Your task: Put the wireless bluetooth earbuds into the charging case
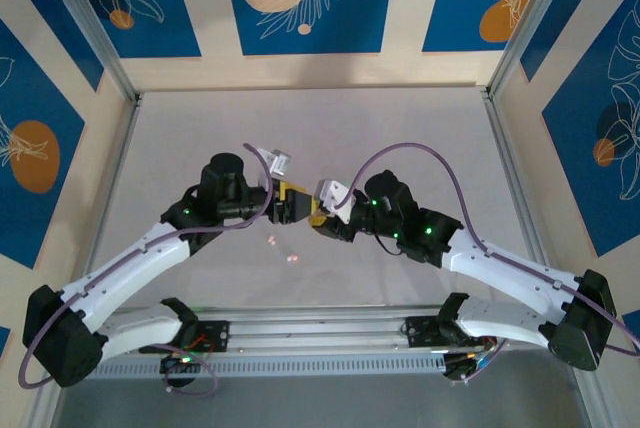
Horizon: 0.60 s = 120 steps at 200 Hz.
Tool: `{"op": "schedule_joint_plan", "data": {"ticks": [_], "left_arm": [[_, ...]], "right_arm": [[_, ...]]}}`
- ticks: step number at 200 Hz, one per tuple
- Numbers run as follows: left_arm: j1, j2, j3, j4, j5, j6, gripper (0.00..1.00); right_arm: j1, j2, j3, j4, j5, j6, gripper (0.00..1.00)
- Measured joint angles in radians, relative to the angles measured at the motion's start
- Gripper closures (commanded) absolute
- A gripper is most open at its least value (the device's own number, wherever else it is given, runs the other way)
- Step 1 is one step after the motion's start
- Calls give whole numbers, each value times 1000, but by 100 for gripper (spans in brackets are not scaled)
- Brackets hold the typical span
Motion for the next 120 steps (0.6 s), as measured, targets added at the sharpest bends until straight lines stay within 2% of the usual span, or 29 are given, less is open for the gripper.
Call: {"op": "schedule_joint_plan", "data": {"ticks": [36,61,85,105,120], "left_arm": [[-27,31,41,-36,-1,10,44],[-36,35,57,-64,-18,27,64],[-36,38,62,-84,-55,5,79],[-40,35,61,-82,-83,-28,86],[-45,19,54,-71,-115,-64,87]], "right_arm": [[0,6,0,14,23,0,67],[0,17,1,18,48,0,67],[6,26,5,19,86,-8,64],[11,31,5,24,106,-16,57],[12,26,4,34,112,-11,44]]}}
